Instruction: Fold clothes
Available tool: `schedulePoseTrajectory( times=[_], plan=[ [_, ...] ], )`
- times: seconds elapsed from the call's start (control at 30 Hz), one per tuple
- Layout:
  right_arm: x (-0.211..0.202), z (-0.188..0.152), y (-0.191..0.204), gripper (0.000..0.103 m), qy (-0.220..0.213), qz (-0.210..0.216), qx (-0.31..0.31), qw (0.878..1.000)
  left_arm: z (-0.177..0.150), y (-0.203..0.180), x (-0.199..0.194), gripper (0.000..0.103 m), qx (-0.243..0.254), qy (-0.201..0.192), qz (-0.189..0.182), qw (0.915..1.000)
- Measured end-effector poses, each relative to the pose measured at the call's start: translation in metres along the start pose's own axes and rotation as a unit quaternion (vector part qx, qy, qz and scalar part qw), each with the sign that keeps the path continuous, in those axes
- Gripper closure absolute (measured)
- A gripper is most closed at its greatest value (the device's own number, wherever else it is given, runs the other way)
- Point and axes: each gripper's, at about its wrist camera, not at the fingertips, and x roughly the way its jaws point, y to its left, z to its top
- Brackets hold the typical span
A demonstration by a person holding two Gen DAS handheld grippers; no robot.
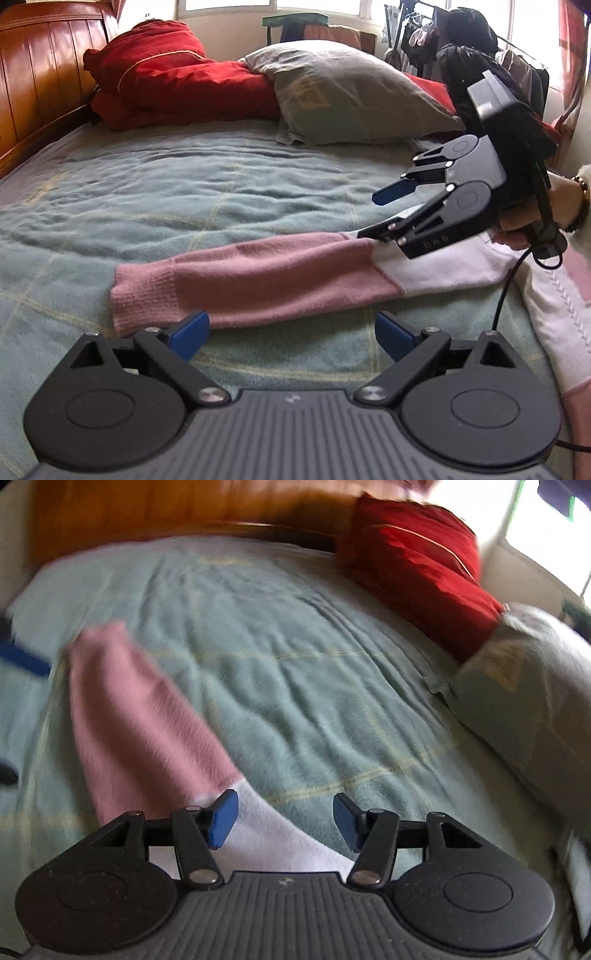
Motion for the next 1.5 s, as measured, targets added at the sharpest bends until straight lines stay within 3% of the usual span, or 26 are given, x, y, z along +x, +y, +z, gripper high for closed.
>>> schedulePoseTrajectory(
  times=[0.13, 0.3, 0.4, 0.47, 0.53, 0.63, 0.77, 0.87, 1.0, 1.1, 1.2, 1.33, 1.4, 1.43, 1.5],
  plan=[
    [0.001, -0.003, 0.003, 0.043, -0.002, 0.017, -0.027, 0.999, -0.004, 0.004, 0.001, 0.007, -0.008, 0.001, 0.002, 1.0],
    [0.009, -0.002, -0.016, 0.055, 0.016, 0.089, 0.001, 0.996, -0.009, 0.006, 0.003, 0.007, -0.017, 0.003, -0.005, 0.9998],
    [0.009, -0.003, -0.021, 0.071, 0.016, 0.114, 0.032, 0.993, -0.011, 0.005, 0.006, 0.007, -0.018, 0.007, -0.009, 0.9998],
    [0.006, -0.004, -0.016, 0.091, 0.01, 0.112, 0.031, 0.993, -0.011, 0.005, 0.008, 0.007, -0.016, 0.009, -0.007, 0.9998],
    [0.002, -0.003, -0.008, 0.093, 0.001, 0.09, 0.013, 0.996, -0.012, 0.005, 0.009, 0.007, -0.016, 0.01, -0.008, 0.9998],
    [0.004, 0.003, -0.012, 0.093, -0.016, 0.056, 0.024, 0.998, -0.011, 0.006, 0.01, 0.006, -0.02, 0.011, -0.01, 0.9997],
    [0.011, 0.006, -0.021, 0.089, -0.015, 0.044, 0.07, 0.997, -0.007, 0.008, 0.009, 0.006, -0.03, 0.007, -0.014, 0.9994],
    [-0.006, 0.004, -0.021, 0.087, -0.035, 0.021, 0.085, 0.996, -0.001, 0.016, 0.004, 0.007, -0.042, -0.005, -0.013, 0.999],
    [-0.035, -0.001, -0.025, 0.086, -0.05, 0.016, 0.108, 0.993, 0.019, 0.037, 0.006, 0.007, -0.072, -0.033, -0.04, 0.996],
    [-0.052, -0.007, -0.024, 0.085, -0.051, 0.013, 0.109, 0.993, 0.037, 0.065, 0.014, 0.008, -0.096, -0.045, -0.006, 0.9943],
    [-0.064, -0.006, -0.018, 0.085, -0.066, 0.024, 0.087, 0.994, 0.045, 0.094, 0.02, 0.009, -0.139, -0.041, 0.021, 0.9892],
    [-0.043, 0.025, -0.001, 0.083, -0.083, 0.061, 0.036, 0.994, 0.025, 0.11, 0.009, 0.007, -0.192, -0.031, -0.014, 0.9808],
    [-0.02, 0.044, 0.008, 0.073, -0.086, 0.082, 0.023, 0.993, 0.017, 0.106, 0.002, 0.007, -0.185, -0.016, -0.016, 0.9825],
    [-0.008, 0.053, 0.013, 0.063, -0.083, 0.09, 0.022, 0.992, 0.013, 0.103, -0.001, 0.007, -0.176, -0.007, -0.013, 0.9844],
    [0.015, 0.066, 0.025, 0.06, -0.08, 0.105, 0.011, 0.991, 0.006, 0.099, -0.008, 0.007, -0.156, 0.002, -0.01, 0.9876]
  ],
)
